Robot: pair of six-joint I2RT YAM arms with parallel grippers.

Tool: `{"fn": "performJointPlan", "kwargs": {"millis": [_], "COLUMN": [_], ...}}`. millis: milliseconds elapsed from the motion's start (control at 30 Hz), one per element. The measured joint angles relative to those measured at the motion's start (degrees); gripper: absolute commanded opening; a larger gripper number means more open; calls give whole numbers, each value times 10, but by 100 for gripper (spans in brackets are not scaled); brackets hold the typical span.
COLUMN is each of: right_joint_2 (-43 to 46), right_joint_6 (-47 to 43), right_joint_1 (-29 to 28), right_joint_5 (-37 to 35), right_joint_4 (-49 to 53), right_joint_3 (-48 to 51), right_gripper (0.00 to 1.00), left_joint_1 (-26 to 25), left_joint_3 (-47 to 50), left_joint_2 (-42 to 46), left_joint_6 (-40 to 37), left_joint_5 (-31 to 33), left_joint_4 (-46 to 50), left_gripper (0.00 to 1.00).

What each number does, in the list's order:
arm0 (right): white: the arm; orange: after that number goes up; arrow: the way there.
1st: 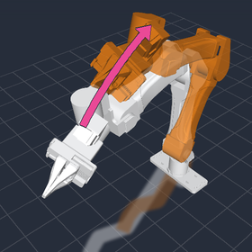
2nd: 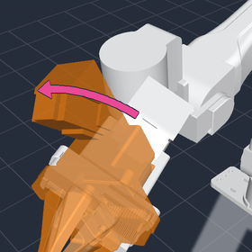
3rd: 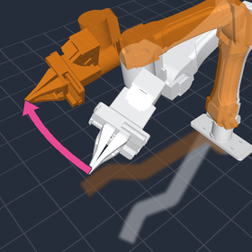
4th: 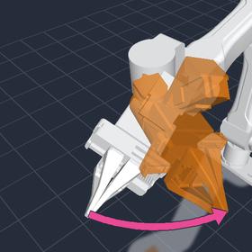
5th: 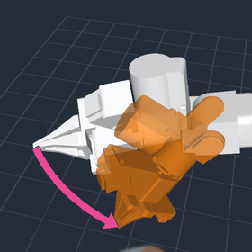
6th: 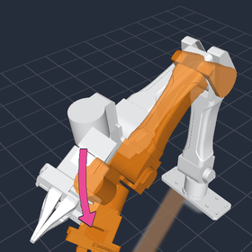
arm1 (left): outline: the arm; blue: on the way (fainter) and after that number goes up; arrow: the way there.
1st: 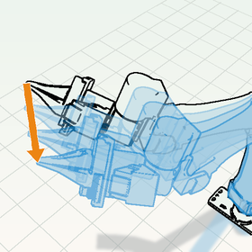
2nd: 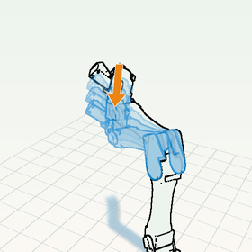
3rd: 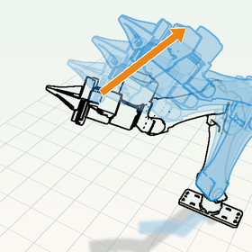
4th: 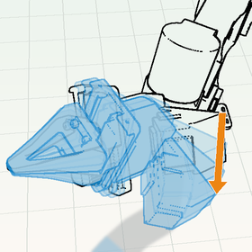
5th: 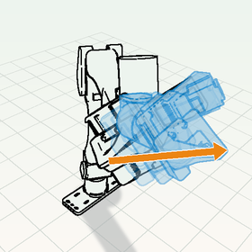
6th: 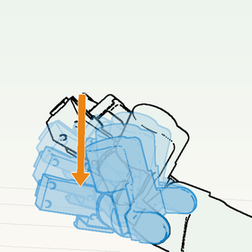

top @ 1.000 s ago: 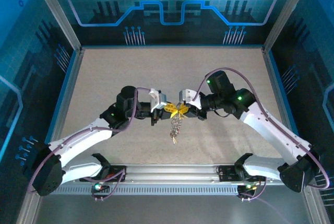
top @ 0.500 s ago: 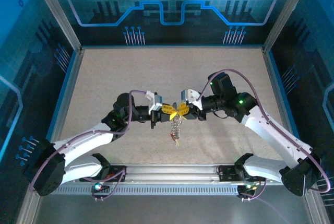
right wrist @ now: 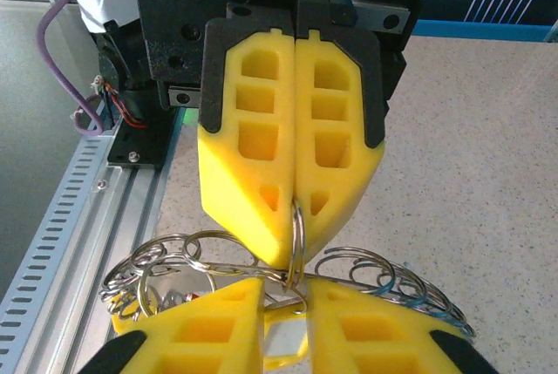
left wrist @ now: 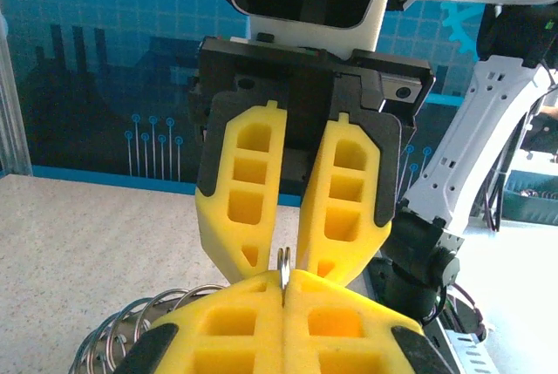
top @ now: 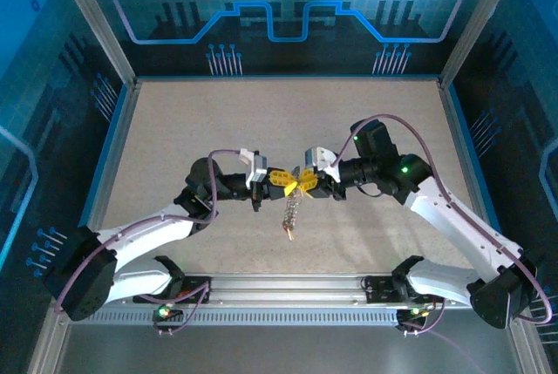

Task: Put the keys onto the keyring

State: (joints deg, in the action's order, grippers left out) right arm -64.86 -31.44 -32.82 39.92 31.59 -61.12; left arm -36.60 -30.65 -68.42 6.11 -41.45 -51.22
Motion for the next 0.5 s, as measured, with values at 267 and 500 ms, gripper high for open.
{"fn": "performJointPlan", "kwargs": {"millis": [267, 500], "right_joint_2": [0, 0], "right_joint_6": [20, 54], "right_joint_1": [4, 7], "right_joint_5": [9, 12], "right_joint_4": [-13, -38], "right_joint_3": [1, 11], "right_gripper": [15, 15], "left_joint_1": [1, 3], "left_joint_3": [0, 0], "left_joint_2": [-9, -15], "left_joint_6": [16, 15], "left_joint_5": [0, 6], "left_joint_4": [-23, -36], "left_gripper": [0, 0]}}
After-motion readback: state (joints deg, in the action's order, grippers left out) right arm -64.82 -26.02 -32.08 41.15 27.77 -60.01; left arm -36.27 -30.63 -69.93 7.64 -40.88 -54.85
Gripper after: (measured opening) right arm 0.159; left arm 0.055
